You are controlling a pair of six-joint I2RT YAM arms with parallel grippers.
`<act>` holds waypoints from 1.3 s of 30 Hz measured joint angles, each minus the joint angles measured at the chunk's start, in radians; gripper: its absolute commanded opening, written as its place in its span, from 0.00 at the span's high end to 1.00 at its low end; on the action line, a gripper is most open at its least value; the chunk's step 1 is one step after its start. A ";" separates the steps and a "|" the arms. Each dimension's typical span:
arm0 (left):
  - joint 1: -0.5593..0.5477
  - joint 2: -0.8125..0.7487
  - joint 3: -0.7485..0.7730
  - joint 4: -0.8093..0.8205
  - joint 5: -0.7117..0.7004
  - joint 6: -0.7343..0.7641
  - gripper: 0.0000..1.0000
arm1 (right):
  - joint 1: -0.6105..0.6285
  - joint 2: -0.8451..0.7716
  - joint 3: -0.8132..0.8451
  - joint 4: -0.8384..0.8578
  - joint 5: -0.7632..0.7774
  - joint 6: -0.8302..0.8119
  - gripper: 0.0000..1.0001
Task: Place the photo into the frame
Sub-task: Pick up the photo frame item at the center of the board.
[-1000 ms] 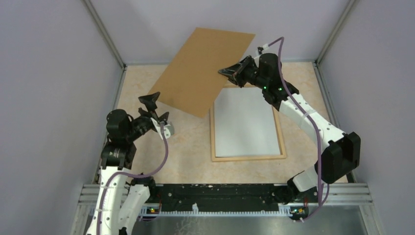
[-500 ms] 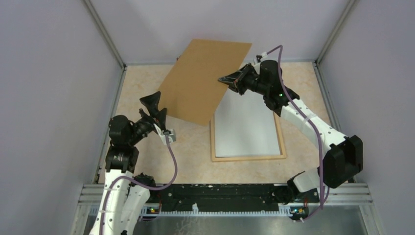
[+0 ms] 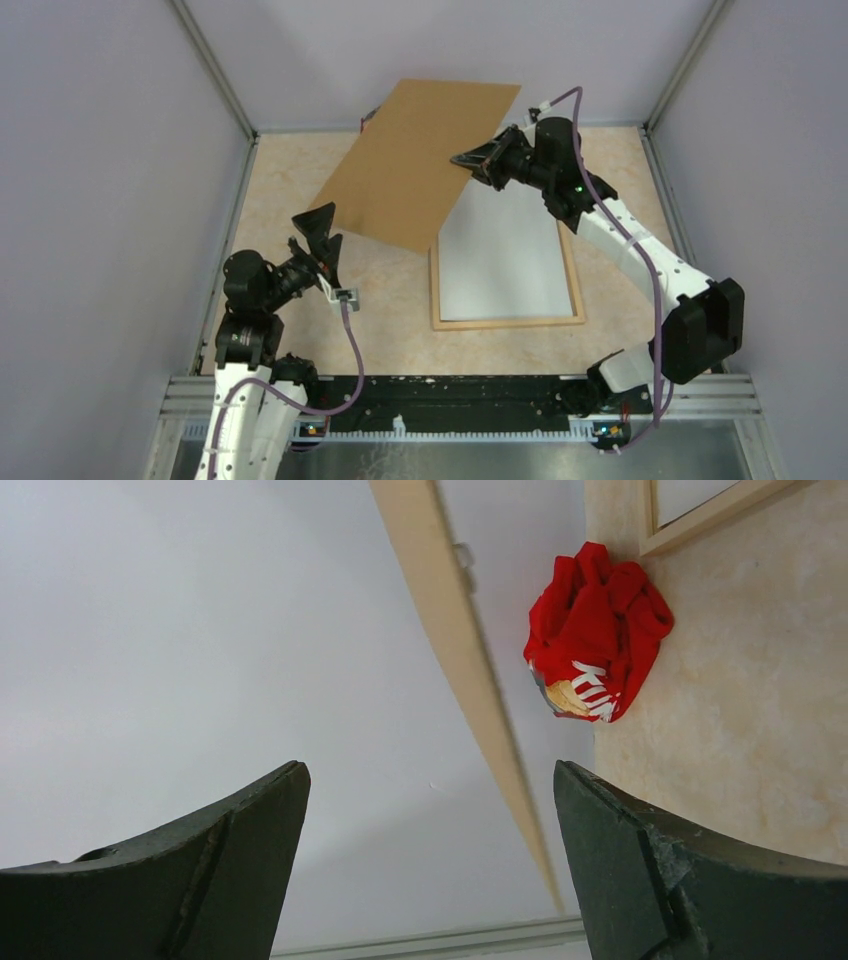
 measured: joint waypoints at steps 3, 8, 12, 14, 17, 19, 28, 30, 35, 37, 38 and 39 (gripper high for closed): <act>-0.001 -0.022 -0.009 -0.025 0.009 0.020 0.02 | -0.011 0.000 0.014 -0.001 0.005 0.006 1.00; -0.001 -0.046 -0.047 -0.025 0.026 0.041 0.02 | -0.013 -0.003 0.021 0.012 0.010 0.010 1.00; -0.002 -0.057 -0.119 0.088 0.033 0.004 0.01 | -0.013 -0.009 0.018 0.014 0.009 0.016 1.00; -0.003 -0.057 -0.152 0.162 0.033 -0.016 0.01 | -0.013 -0.015 0.016 0.016 0.007 0.024 1.00; -0.003 -0.052 -0.175 0.240 0.037 -0.029 0.02 | -0.013 -0.036 -0.010 0.054 -0.002 0.043 1.00; -0.003 -0.038 -0.177 0.284 0.038 -0.035 0.04 | -0.013 -0.050 -0.032 0.077 -0.011 0.056 1.00; -0.004 0.067 -0.163 0.432 0.034 -0.103 0.34 | -0.002 -0.075 -0.115 0.126 -0.032 0.081 1.00; -0.004 0.076 -0.148 0.425 0.037 -0.111 0.44 | 0.003 -0.075 -0.123 0.124 -0.032 0.084 1.00; -0.004 0.085 -0.114 0.383 0.042 -0.106 0.69 | 0.018 -0.074 -0.128 0.143 -0.038 0.098 1.00; -0.004 0.087 -0.102 0.365 0.041 -0.105 0.85 | 0.022 -0.074 -0.136 0.169 -0.042 0.106 0.99; -0.004 0.090 -0.096 0.356 0.041 -0.101 0.94 | 0.023 -0.074 -0.142 0.182 -0.046 0.110 0.96; -0.004 0.092 -0.092 0.349 0.040 -0.100 1.00 | 0.023 -0.074 -0.149 0.192 -0.050 0.114 0.90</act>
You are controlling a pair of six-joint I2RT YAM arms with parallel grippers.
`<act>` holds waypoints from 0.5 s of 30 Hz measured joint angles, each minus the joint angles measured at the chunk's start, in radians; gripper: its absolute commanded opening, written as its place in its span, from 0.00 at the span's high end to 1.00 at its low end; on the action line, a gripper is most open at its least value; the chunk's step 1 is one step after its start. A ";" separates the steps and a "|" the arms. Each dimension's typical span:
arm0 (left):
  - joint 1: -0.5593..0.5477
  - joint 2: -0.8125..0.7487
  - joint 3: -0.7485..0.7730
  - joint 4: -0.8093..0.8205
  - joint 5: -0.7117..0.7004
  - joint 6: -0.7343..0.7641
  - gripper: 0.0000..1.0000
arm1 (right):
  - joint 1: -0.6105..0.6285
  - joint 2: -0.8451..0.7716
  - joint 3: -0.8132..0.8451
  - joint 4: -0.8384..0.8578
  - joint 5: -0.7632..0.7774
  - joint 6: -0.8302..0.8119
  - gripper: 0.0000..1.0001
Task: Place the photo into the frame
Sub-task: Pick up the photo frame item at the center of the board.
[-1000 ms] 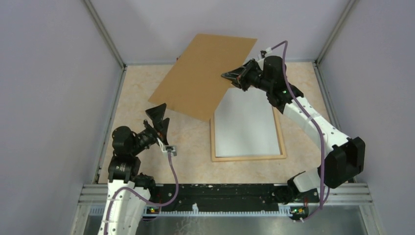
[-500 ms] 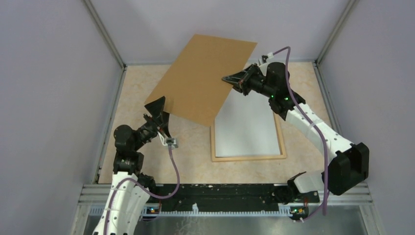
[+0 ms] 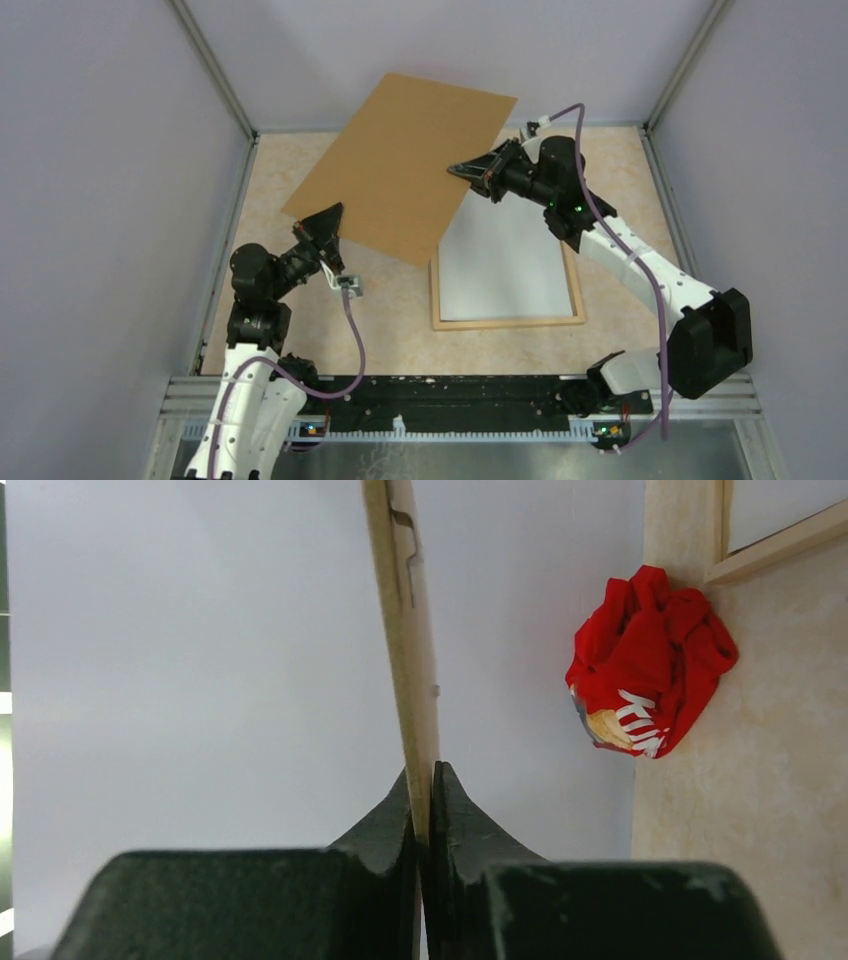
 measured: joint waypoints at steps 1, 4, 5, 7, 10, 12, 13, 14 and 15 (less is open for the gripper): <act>0.000 0.004 0.002 -0.010 0.000 0.000 1.00 | 0.000 0.000 -0.006 0.005 -0.003 0.001 0.84; 0.000 0.011 0.012 -0.020 -0.002 0.003 1.00 | -0.001 0.006 -0.019 0.003 -0.018 -0.010 0.66; 0.000 0.015 0.022 -0.035 -0.003 -0.002 1.00 | -0.001 0.011 -0.018 0.002 -0.028 -0.026 0.59; 0.000 0.032 0.048 -0.069 -0.008 -0.004 1.00 | -0.001 0.023 -0.006 -0.023 -0.050 -0.069 0.46; 0.000 0.067 0.106 -0.130 -0.014 -0.016 1.00 | -0.001 0.048 0.055 -0.108 -0.082 -0.173 0.34; -0.001 0.094 0.141 -0.163 -0.023 -0.037 1.00 | -0.003 0.068 0.132 -0.199 -0.103 -0.278 0.27; -0.001 0.102 0.158 -0.179 -0.027 -0.051 1.00 | -0.003 0.078 0.175 -0.245 -0.113 -0.333 0.23; -0.001 0.109 0.174 -0.192 -0.032 -0.066 1.00 | -0.006 0.088 0.224 -0.296 -0.119 -0.394 0.19; -0.001 0.116 0.191 -0.202 -0.037 -0.080 1.00 | -0.007 0.094 0.266 -0.343 -0.122 -0.452 0.14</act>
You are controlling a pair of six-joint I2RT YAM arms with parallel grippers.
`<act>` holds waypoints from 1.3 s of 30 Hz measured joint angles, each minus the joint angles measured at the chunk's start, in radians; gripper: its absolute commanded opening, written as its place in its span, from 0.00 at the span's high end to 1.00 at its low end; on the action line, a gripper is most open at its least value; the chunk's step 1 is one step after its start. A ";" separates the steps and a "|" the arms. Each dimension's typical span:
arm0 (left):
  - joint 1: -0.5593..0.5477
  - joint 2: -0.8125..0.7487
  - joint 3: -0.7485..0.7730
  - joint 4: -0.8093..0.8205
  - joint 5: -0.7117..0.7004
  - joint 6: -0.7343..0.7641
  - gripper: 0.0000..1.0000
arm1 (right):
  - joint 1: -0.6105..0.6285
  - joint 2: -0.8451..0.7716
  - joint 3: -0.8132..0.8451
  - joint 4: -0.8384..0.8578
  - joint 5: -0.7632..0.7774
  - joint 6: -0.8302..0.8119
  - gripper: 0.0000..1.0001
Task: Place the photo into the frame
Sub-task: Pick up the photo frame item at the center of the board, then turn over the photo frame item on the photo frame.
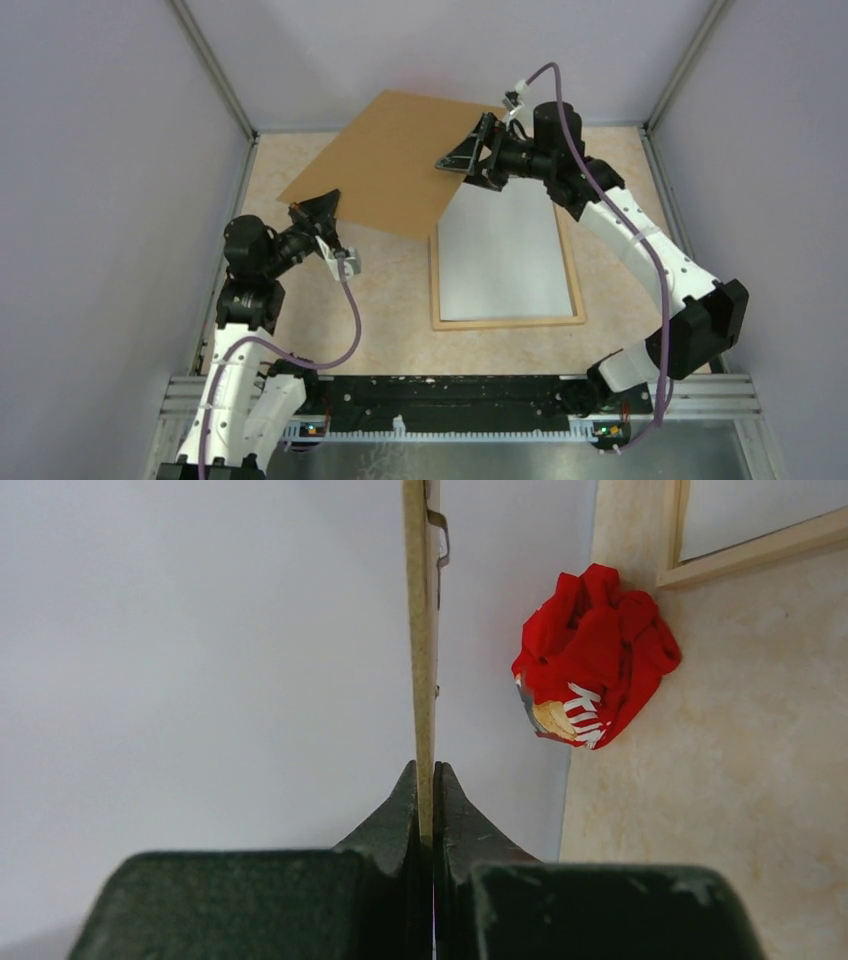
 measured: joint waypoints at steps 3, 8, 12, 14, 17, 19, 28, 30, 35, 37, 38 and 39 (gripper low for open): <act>0.000 0.013 0.045 -0.027 -0.009 -0.028 1.00 | -0.001 0.006 0.118 -0.137 -0.002 -0.175 0.10; 0.000 0.016 0.074 -0.088 -0.015 -0.026 1.00 | -0.003 -0.013 0.263 -0.314 0.044 -0.479 0.08; 0.000 0.026 0.100 -0.196 -0.016 -0.005 1.00 | -0.003 -0.132 0.165 -0.323 0.092 -0.698 0.05; 0.000 0.037 0.120 -0.260 -0.015 0.008 1.00 | 0.000 -0.220 0.070 -0.300 0.098 -0.806 0.05; 0.000 0.055 0.165 -0.352 -0.011 0.017 1.00 | 0.032 -0.317 -0.017 -0.303 0.112 -0.981 0.07; 0.000 0.068 0.202 -0.403 -0.004 0.013 1.00 | 0.076 -0.330 -0.023 -0.310 0.121 -1.086 0.09; 0.000 0.096 0.336 -0.523 0.034 -0.004 1.00 | 0.285 -0.307 -0.089 -0.372 0.331 -1.417 0.16; 0.000 0.090 0.336 -0.546 0.039 0.008 1.00 | 0.299 -0.307 -0.108 -0.365 0.379 -1.455 0.17; 0.000 0.083 0.336 -0.613 0.043 0.047 1.00 | 0.330 -0.309 -0.138 -0.323 0.486 -1.550 0.19; 0.000 0.078 0.337 -0.631 0.047 0.061 1.00 | 0.343 -0.309 -0.138 -0.316 0.506 -1.579 0.19; 0.000 0.076 0.337 -0.636 0.049 0.066 1.00 | 0.347 -0.309 -0.138 -0.313 0.510 -1.594 0.19; 0.000 0.072 0.337 -0.640 0.049 0.070 1.00 | 0.349 -0.309 -0.138 -0.312 0.510 -1.607 0.19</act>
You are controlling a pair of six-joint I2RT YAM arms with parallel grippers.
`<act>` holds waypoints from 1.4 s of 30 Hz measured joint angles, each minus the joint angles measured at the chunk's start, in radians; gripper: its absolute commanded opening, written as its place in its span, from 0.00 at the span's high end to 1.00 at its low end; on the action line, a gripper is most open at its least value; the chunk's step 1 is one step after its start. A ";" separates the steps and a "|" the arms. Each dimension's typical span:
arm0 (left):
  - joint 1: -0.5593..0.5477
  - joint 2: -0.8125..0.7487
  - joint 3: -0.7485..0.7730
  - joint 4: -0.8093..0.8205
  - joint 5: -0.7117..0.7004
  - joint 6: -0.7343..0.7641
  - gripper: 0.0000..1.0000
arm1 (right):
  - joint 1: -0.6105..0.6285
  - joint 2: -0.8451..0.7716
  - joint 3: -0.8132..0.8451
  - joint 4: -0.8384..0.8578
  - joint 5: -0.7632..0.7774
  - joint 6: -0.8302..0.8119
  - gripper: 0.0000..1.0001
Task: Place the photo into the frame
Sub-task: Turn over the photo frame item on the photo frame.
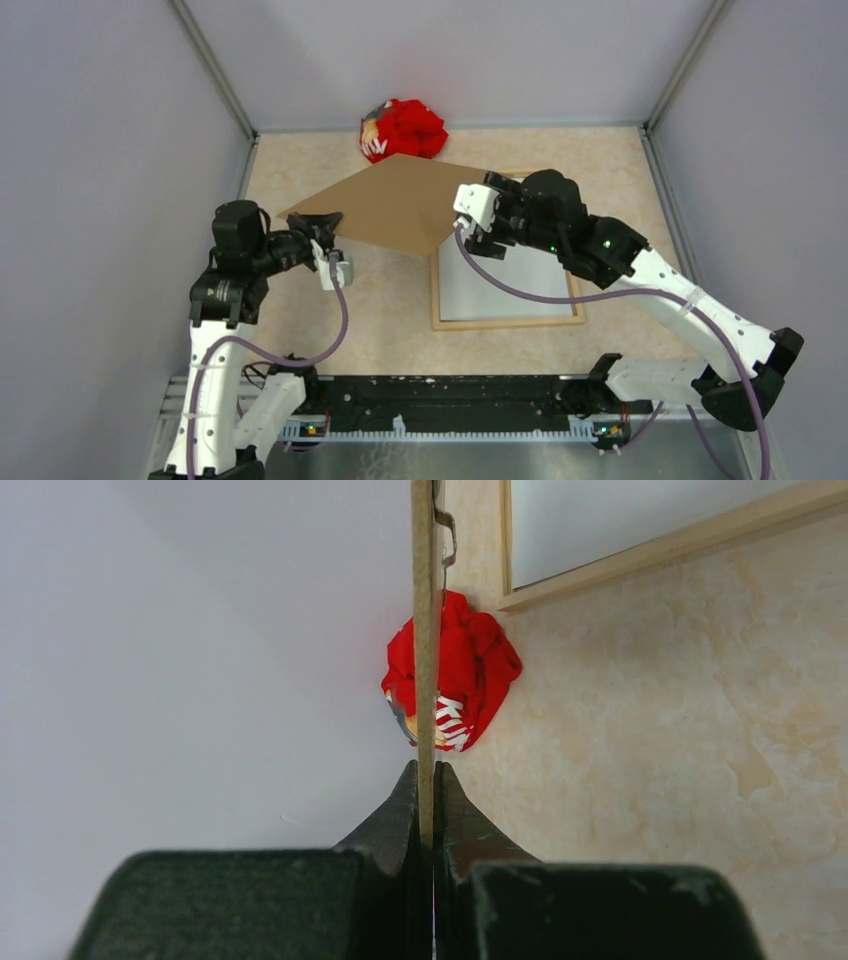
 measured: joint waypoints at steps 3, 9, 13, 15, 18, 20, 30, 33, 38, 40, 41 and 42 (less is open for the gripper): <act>0.000 -0.006 0.001 -0.006 0.007 0.003 1.00 | 0.001 0.000 0.000 -0.007 -0.012 -0.029 0.18; 0.000 -0.009 0.032 -0.047 0.008 0.020 1.00 | 0.006 -0.009 0.000 -0.021 -0.054 -0.047 0.18; 0.000 -0.026 0.061 -0.101 0.019 0.065 1.00 | 0.007 -0.043 -0.032 0.022 -0.055 -0.046 0.21; 0.000 -0.043 0.066 -0.121 0.028 0.089 1.00 | 0.007 -0.060 -0.050 0.052 -0.053 -0.046 0.23; 0.000 -0.061 0.069 -0.151 0.037 0.107 1.00 | 0.007 -0.062 -0.053 0.079 -0.057 -0.047 0.24; 0.000 -0.063 0.077 -0.163 0.036 0.108 1.00 | 0.008 -0.061 -0.053 0.080 -0.061 -0.050 0.25; 0.000 -0.040 0.135 -0.170 0.056 0.064 1.00 | 0.112 -0.074 -0.178 0.185 0.029 -0.093 0.42; 0.000 -0.024 0.163 -0.192 0.056 0.055 1.00 | 0.144 -0.090 -0.230 0.262 0.094 -0.108 0.58; -0.001 -0.019 0.166 -0.211 0.062 0.056 1.00 | 0.151 -0.104 -0.211 0.317 0.107 -0.114 0.93; 0.000 -0.019 0.167 -0.212 0.071 0.038 1.00 | 0.151 -0.103 -0.181 0.293 0.102 -0.137 1.00; 0.000 -0.019 0.168 -0.211 0.076 0.020 1.00 | 0.151 -0.102 -0.166 0.266 0.099 -0.154 1.00; 0.000 -0.019 0.170 -0.204 0.079 0.005 1.00 | 0.152 -0.099 -0.153 0.235 0.092 -0.167 1.00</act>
